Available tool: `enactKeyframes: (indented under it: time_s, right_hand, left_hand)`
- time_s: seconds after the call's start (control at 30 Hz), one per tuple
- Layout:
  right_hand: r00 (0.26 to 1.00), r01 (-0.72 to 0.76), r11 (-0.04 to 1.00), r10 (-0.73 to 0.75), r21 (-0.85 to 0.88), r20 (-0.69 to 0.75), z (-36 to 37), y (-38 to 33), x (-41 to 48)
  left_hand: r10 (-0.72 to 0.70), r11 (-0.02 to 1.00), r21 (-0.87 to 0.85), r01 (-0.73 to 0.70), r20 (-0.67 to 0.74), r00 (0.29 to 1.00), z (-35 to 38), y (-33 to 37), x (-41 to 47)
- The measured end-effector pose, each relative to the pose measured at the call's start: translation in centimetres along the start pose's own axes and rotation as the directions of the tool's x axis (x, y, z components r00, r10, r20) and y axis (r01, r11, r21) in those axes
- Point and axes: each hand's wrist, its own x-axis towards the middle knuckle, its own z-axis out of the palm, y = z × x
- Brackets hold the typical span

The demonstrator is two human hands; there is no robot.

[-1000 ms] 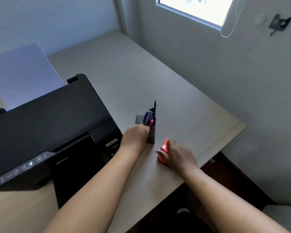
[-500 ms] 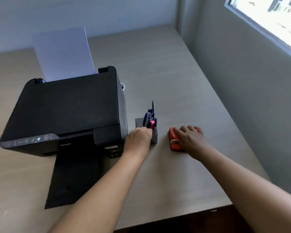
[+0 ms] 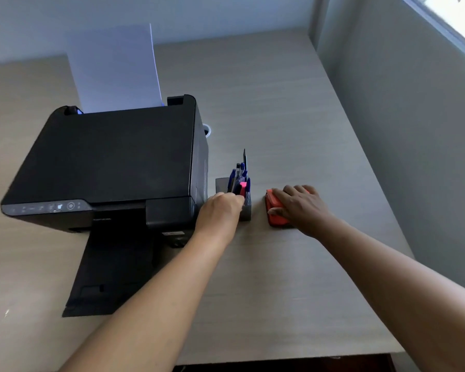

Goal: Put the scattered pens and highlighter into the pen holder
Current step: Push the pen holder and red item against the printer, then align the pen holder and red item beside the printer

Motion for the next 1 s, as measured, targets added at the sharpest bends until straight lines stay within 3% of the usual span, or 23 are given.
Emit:
enactKeyframes:
  time_s: [0.33,0.5,0.67,0.83,1.0]
  right_hand:
    - [0.997,-0.063,0.993,0.059,0.095,0.047,-1.1,-0.4,0.7]
    - [0.989,-0.15,0.974,0.146,0.168,0.031,-4.4,-0.8,0.9]
    - [0.969,-0.227,0.931,0.246,0.285,-0.032,-8.8,-1.7,0.7]
    - [0.924,-0.237,0.851,0.347,0.469,-0.163,-12.0,-6.3,2.3]
    - [0.923,-0.139,0.843,0.3,0.52,-0.239,-13.6,-15.8,4.9]
  left_hand:
    - [0.001,0.998,-0.057,0.002,0.049,0.999,-1.0,-0.6,-0.1]
    - [0.052,0.985,-0.152,-0.076,-0.16,0.986,-3.2,-0.4,-0.6]
    - [0.151,0.986,-0.037,-0.164,-0.236,0.96,-7.2,-3.9,-0.9]
    - [0.071,0.996,-0.03,-0.084,-0.301,0.951,-10.6,-11.1,-2.2]
    - [-0.051,0.998,0.009,0.054,-0.23,0.972,-12.4,-19.2,-4.4]
